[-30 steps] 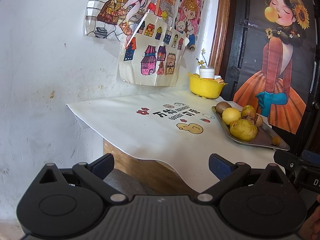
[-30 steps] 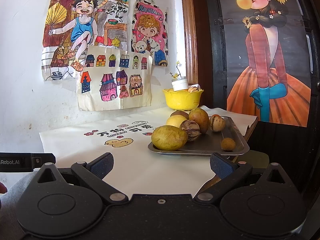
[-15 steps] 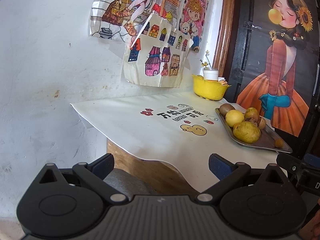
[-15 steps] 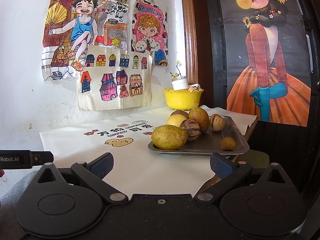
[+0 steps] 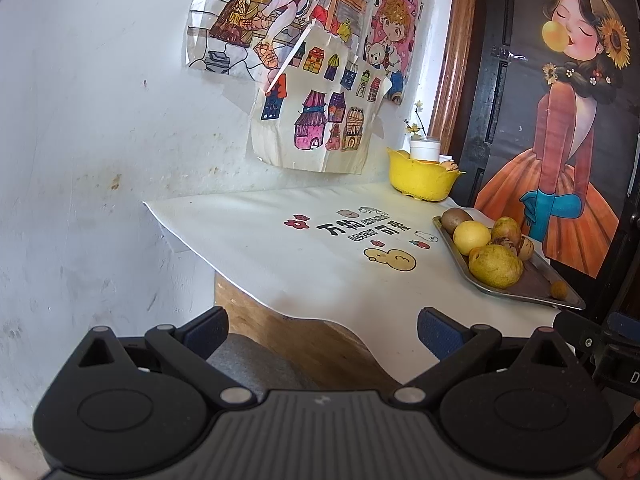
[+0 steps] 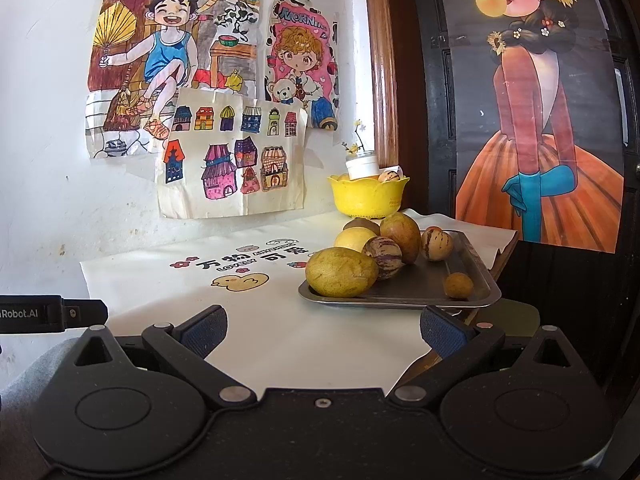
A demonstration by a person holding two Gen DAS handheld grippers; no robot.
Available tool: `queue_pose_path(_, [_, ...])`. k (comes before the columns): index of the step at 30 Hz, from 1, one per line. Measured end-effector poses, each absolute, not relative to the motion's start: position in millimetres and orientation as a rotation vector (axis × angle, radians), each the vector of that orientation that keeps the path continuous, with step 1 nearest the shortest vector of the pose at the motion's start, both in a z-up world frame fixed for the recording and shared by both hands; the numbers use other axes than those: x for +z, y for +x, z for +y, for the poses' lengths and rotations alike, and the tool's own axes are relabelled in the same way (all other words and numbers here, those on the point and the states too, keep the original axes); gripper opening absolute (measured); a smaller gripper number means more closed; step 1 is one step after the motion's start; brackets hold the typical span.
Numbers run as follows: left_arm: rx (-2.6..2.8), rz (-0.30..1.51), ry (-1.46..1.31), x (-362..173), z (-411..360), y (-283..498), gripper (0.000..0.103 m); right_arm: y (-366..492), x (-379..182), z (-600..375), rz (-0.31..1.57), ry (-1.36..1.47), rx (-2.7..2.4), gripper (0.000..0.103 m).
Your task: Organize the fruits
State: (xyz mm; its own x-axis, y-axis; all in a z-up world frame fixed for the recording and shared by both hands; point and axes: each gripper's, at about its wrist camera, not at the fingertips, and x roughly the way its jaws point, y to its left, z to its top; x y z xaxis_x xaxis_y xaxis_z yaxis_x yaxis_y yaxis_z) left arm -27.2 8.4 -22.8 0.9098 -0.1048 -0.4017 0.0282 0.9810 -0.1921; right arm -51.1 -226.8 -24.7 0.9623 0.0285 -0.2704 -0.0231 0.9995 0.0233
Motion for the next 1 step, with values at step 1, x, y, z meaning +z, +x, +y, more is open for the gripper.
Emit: queue_pose_path(1, [-0.069,0.425,-0.184,-23.0,8.1,-27.3,0.103,-51.1,-24.6,-226.7,0.274,0.02,0.026,0.102])
